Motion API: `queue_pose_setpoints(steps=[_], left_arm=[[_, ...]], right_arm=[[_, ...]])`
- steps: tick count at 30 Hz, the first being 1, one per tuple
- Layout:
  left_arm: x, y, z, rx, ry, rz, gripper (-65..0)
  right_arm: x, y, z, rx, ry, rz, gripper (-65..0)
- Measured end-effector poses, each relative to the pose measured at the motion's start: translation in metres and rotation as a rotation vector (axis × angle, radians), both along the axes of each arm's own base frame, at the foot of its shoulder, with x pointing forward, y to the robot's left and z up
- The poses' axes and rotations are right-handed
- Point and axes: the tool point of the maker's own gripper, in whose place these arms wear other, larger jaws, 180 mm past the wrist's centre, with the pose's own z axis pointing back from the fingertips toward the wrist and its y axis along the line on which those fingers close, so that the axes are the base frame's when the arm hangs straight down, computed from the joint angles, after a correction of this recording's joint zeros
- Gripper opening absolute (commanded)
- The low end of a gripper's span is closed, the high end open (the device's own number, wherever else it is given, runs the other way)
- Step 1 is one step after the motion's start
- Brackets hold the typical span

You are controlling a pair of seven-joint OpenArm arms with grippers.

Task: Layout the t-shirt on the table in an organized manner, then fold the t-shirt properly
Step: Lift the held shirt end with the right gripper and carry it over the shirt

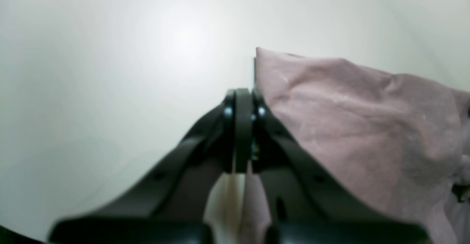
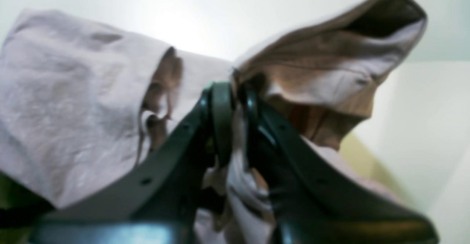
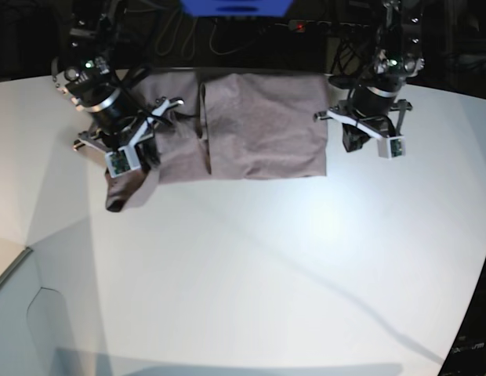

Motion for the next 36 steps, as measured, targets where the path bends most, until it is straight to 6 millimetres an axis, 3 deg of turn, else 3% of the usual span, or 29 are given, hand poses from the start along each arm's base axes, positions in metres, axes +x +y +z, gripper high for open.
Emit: queue_pose_setpoints(steps=[20, 24, 28, 36], left_arm=[[0.0, 0.018, 0.002, 0.04, 0.001, 0.0, -65.0], [0.001, 0.041, 0.005, 0.063, -0.006, 0.055, -65.0], [0.001, 0.043, 0.005, 0.068, -0.006, 0.058, -65.0], [-0.02, 0.051, -0.033, 0.066, 0.106, 0.083, -65.0]], right_arm=[[-0.002, 0.079, 0.01, 0.074, -0.022, 0.207, -65.0], [-0.003, 0.086, 0.011, 0.08, -0.025, 0.226, -65.0], [-0.002, 0.088, 0.012, 0.082, -0.027, 0.229, -65.0], [-0.004, 0.088, 0.007, 0.084, -0.014, 0.231, -65.0]])
